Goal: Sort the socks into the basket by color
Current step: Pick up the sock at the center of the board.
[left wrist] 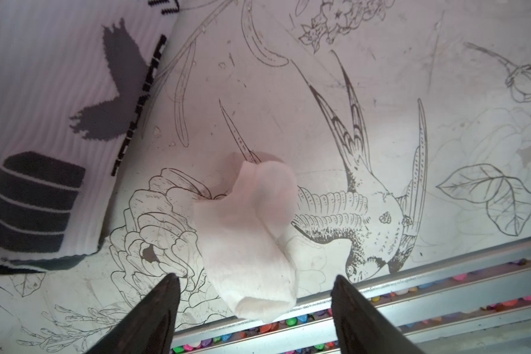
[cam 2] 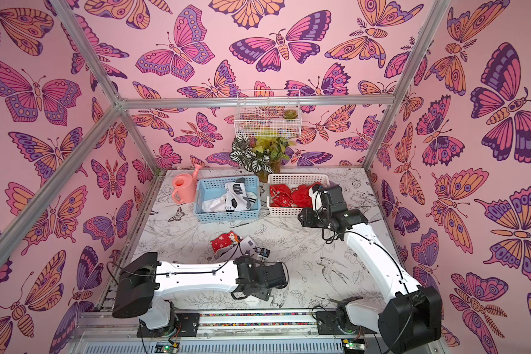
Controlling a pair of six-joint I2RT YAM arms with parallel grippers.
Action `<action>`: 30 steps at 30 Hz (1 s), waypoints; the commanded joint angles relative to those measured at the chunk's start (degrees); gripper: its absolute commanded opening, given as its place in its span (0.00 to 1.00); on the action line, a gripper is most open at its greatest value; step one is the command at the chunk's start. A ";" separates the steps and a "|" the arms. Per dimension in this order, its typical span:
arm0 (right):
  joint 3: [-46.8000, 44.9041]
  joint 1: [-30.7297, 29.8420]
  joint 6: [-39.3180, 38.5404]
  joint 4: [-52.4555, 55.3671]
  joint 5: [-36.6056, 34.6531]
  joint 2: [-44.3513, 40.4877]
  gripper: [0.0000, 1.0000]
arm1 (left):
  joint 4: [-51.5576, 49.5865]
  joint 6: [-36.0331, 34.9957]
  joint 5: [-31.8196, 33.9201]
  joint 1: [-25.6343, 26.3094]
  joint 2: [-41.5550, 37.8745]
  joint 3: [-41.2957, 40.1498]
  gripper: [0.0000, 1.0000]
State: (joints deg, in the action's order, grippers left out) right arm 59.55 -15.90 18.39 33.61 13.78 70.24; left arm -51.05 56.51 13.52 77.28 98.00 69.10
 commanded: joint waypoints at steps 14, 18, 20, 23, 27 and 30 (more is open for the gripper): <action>-0.70 -0.43 -0.05 -0.56 -0.15 -2.52 0.50 | -2.38 2.71 -3.42 0.24 6.28 0.75 0.72; -0.58 -0.37 -0.02 -0.52 -0.22 -2.66 0.50 | -2.00 3.08 -3.50 0.27 7.17 0.27 0.71; -0.45 -0.40 -0.05 -0.45 -0.27 -2.81 0.50 | -1.71 3.15 -3.59 0.25 7.40 -0.14 0.71; -0.31 -0.36 0.00 -0.35 -0.32 -2.97 0.50 | -0.87 3.37 -3.99 0.07 7.65 -1.00 0.70; -0.31 -0.48 0.07 -0.33 -0.44 -3.06 0.50 | 0.37 3.34 -4.89 -0.32 8.27 -1.96 0.68; -0.31 -0.45 0.06 -0.31 -0.48 -3.06 0.50 | 1.49 3.30 -5.56 -0.62 8.44 -2.50 0.66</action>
State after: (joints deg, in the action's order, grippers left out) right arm 59.44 -15.90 18.39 33.54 13.74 68.10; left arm -50.19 59.11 8.71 77.17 105.45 67.88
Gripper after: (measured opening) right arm 0.500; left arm 0.666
